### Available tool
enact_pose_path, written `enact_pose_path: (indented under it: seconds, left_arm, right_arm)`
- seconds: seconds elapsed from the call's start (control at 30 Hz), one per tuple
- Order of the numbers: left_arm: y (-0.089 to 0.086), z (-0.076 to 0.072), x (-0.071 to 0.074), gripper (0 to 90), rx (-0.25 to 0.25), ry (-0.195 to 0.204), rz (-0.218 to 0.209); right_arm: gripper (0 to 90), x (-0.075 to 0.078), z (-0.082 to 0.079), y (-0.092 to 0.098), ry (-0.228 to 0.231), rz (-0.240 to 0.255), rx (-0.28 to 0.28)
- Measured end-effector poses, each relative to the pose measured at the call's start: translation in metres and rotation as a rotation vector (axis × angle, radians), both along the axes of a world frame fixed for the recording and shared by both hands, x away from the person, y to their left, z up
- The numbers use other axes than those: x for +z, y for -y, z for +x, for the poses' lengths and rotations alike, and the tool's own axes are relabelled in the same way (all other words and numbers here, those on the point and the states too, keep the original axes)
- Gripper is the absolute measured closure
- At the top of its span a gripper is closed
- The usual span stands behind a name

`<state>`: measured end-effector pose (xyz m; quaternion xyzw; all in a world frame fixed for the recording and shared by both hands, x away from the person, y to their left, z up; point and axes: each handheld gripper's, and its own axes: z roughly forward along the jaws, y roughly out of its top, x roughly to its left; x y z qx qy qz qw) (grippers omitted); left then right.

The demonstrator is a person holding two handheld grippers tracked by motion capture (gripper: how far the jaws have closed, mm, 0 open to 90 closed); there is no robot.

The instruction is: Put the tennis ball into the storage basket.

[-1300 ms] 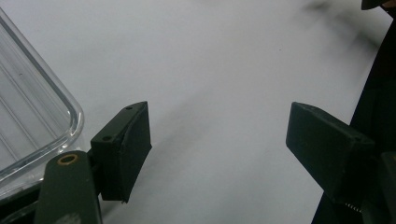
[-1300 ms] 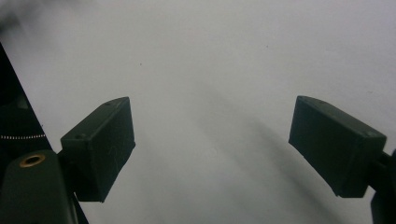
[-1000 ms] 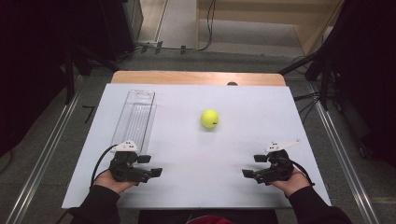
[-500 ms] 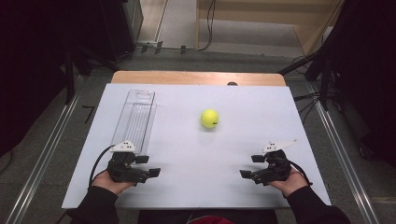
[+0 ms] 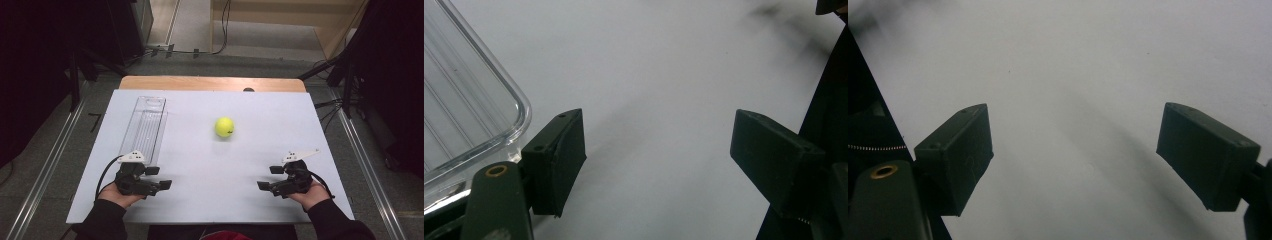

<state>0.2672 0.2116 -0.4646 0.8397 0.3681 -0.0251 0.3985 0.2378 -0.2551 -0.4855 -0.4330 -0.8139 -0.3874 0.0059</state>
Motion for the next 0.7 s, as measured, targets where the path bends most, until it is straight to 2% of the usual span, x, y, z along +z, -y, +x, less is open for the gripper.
enact_pose_path:
  seconds: [0.23,0.53,0.7]
  left_arm:
    - [-0.0001,0.0004,-0.0001,22.6,-0.001,-0.001,0.001]
    - [0.0012,0.0009,0.0015,22.6,-0.001,-0.025,-0.009]
    - [0.0036,0.0011,0.0043,22.6,-0.007,-0.02,-0.011]
  right_arm:
    - [12.6,-0.0002,0.0,-0.0006,0.003,0.007,0.01]
    - [12.7,-0.0007,0.0002,-0.0004,-0.002,0.002,0.008]
    - [12.7,-0.0004,0.0001,-0.0003,-0.004,0.003,0.005]
